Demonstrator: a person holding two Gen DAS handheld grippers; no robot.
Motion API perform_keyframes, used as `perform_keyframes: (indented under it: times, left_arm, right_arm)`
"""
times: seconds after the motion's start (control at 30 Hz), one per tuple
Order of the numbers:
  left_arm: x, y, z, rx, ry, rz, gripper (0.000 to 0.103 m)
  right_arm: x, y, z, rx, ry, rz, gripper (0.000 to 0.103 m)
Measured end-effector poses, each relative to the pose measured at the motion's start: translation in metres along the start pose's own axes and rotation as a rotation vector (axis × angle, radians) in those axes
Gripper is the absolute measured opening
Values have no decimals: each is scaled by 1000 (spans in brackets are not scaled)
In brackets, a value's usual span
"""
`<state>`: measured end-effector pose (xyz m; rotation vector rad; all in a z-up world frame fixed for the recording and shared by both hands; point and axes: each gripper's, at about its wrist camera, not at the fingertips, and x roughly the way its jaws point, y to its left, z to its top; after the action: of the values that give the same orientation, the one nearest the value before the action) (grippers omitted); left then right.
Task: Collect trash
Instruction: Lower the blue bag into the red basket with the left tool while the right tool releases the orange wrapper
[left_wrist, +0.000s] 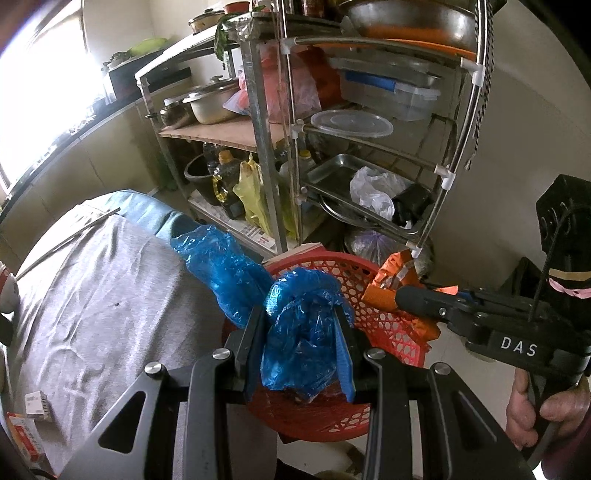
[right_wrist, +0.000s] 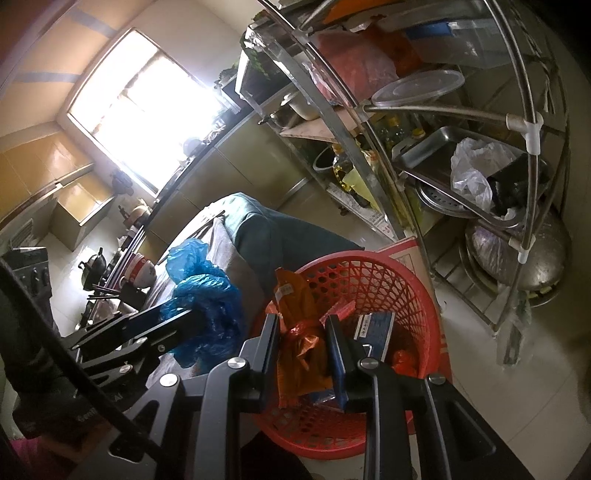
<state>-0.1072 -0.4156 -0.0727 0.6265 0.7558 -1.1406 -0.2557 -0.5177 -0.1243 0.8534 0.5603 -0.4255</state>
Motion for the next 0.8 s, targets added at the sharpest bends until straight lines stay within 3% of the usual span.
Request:
perform_keyframes:
  times: [0.8]
  left_arm:
    - [8, 4, -2, -35, 30, -54, 41]
  right_arm:
    - [7, -5, 2, 15, 13, -8, 28]
